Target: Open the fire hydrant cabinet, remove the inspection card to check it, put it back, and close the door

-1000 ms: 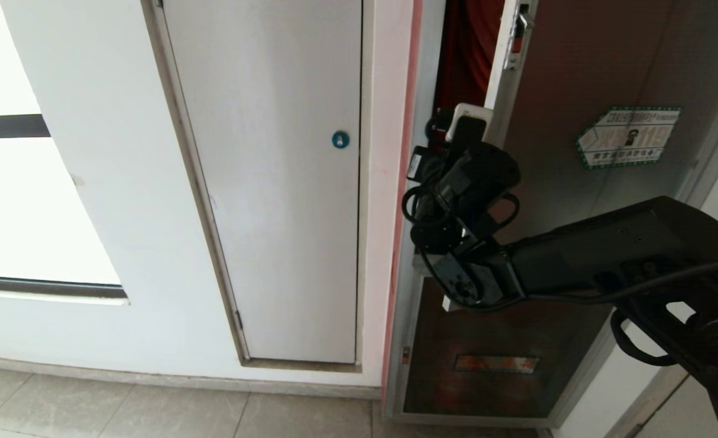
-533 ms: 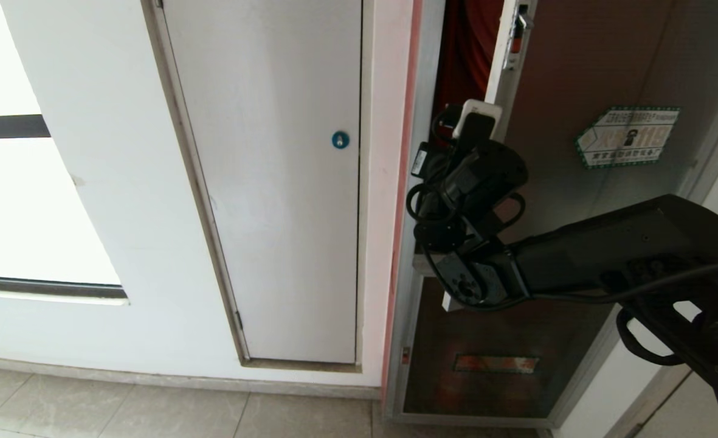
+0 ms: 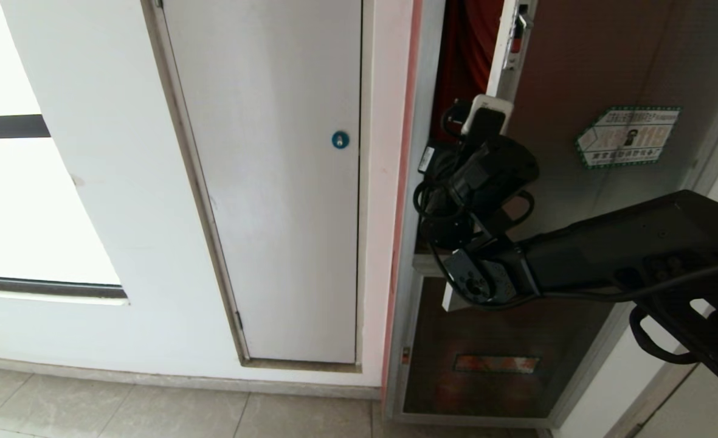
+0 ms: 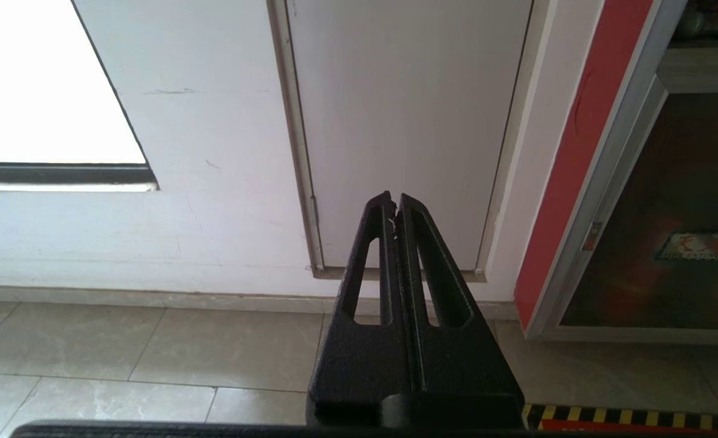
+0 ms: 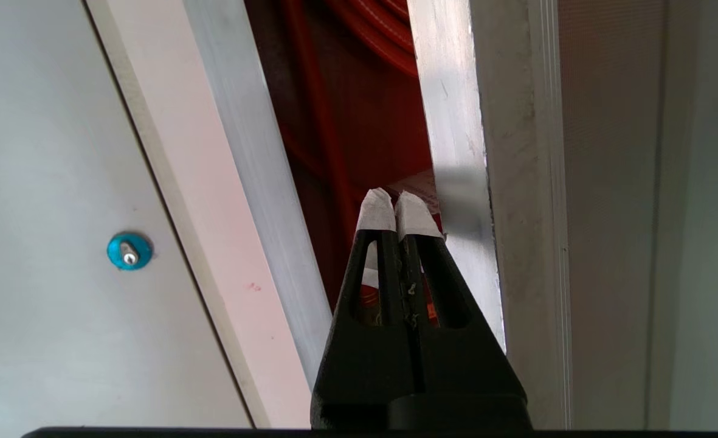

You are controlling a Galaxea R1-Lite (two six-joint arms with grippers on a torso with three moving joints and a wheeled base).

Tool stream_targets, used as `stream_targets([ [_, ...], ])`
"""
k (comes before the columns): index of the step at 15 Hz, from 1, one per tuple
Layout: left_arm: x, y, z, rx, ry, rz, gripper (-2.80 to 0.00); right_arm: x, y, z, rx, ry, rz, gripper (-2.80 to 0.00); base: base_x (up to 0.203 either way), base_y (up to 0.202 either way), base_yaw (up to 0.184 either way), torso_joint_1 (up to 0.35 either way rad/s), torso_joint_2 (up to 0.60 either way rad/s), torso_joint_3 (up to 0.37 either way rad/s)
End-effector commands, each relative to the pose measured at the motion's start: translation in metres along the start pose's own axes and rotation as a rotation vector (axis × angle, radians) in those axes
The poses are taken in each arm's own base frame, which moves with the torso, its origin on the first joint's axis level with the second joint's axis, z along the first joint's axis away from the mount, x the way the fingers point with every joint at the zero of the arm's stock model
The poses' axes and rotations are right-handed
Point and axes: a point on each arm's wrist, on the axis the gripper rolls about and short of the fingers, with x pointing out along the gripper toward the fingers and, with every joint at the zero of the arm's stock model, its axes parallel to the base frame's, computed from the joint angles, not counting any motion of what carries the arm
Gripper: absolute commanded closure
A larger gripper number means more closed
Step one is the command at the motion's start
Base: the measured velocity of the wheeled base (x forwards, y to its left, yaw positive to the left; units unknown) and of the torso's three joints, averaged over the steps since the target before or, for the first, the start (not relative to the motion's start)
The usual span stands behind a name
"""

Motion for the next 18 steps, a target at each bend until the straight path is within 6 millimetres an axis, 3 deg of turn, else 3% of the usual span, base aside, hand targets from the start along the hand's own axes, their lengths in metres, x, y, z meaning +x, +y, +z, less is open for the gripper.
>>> stream_targets([
  [1, 0.0, 0.0, -0.002, 0.0, 0.005, 0.0, 0.0, 0.004, -0.004, 0.003, 0.005, -0.01, -0.017, 0.0, 0.0, 0.0, 0.0, 0.0, 0.0, 0.0],
  [10, 0.0, 0.0, -0.002, 0.0, 0.005, 0.0, 0.0, 0.007, -0.018, 0.011, -0.012, -0.007, -0.041, 0.0, 0.0, 0.0, 0.0, 0.0, 0.0, 0.0],
  [18, 0.0, 0.0, -0.002, 0.0, 0.005, -0.001, 0.0, -0.009, -0.036, 0.02, -0.023, 0.006, -0.035, 0.0, 0.0, 0.0, 0.0, 0.0, 0.0, 0.0],
])
